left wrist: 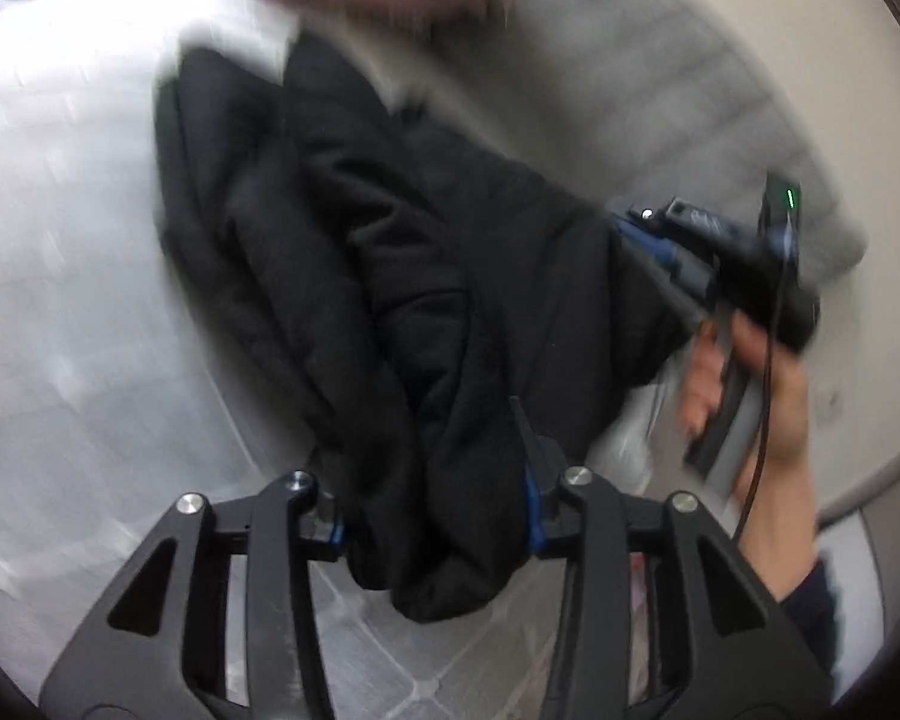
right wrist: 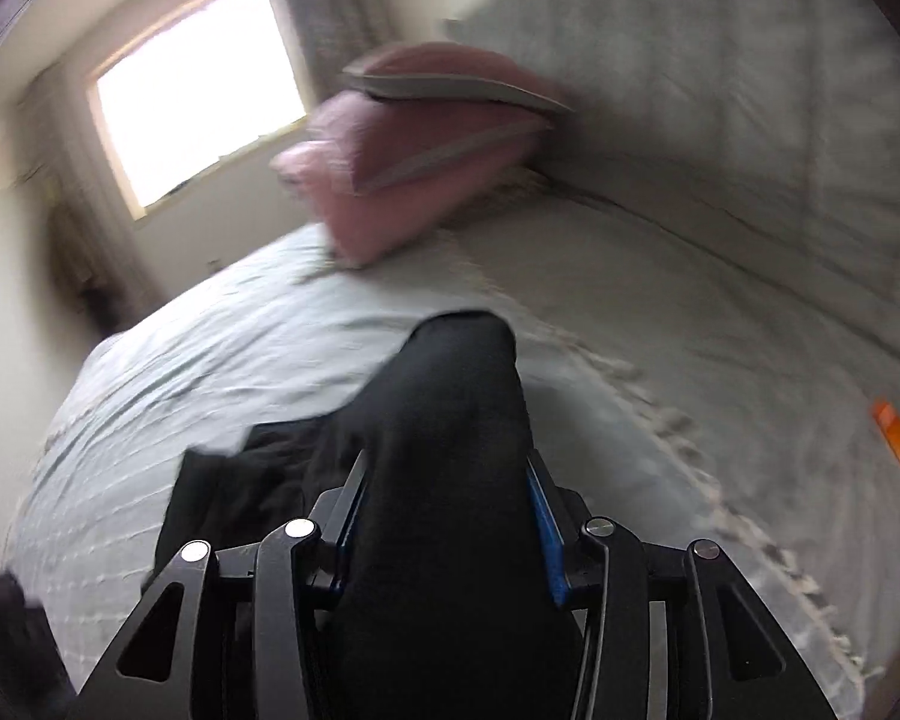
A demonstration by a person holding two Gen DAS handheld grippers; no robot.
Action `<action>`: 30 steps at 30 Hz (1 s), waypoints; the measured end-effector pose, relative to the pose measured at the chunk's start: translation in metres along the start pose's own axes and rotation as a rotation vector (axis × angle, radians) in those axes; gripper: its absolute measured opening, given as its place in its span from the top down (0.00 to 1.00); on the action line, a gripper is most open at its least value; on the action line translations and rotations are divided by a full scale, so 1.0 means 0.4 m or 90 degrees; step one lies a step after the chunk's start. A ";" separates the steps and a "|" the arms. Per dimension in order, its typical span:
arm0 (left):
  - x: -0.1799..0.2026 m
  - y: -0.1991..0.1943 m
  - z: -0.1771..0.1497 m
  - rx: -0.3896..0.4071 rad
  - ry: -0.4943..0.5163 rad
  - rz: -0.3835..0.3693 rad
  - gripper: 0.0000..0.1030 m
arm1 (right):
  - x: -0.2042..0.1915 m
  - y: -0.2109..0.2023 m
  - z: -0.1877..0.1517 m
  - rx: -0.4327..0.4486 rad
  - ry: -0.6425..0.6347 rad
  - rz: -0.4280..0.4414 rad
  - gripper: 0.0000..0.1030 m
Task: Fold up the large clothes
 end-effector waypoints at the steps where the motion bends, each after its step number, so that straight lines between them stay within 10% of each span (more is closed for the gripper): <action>1: -0.008 0.017 -0.017 -0.016 -0.009 -0.001 0.50 | 0.058 0.013 -0.020 -0.012 0.029 -0.036 0.89; 4: -0.056 -0.001 -0.032 -0.010 -0.035 -0.033 0.49 | 0.224 0.048 -0.125 -0.089 0.112 -0.132 0.87; 10: -0.096 -0.079 -0.025 -0.040 -0.065 -0.073 0.48 | 0.250 -0.056 -0.286 -0.016 0.181 -0.086 0.86; 17: -0.039 -0.192 -0.060 0.032 0.044 0.103 0.48 | 0.019 -0.230 -0.376 0.023 0.074 -0.048 0.69; 20: -0.033 -0.293 -0.114 0.080 0.109 0.174 0.30 | -0.090 -0.303 -0.421 0.039 0.037 -0.065 0.20; 30: -0.002 -0.519 -0.192 0.198 0.173 0.298 0.14 | -0.306 -0.478 -0.506 0.067 0.003 -0.093 0.17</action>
Point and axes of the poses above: each gripper's, at about its wrist camera, not at the fingertips, and y roughly the way its jaws point, x to its right, z to its top, the point moved 3 cm from there along y, roughly the way its jaws point, and after that the axes turned 8 degrees about -y, right-handed, at the moved point
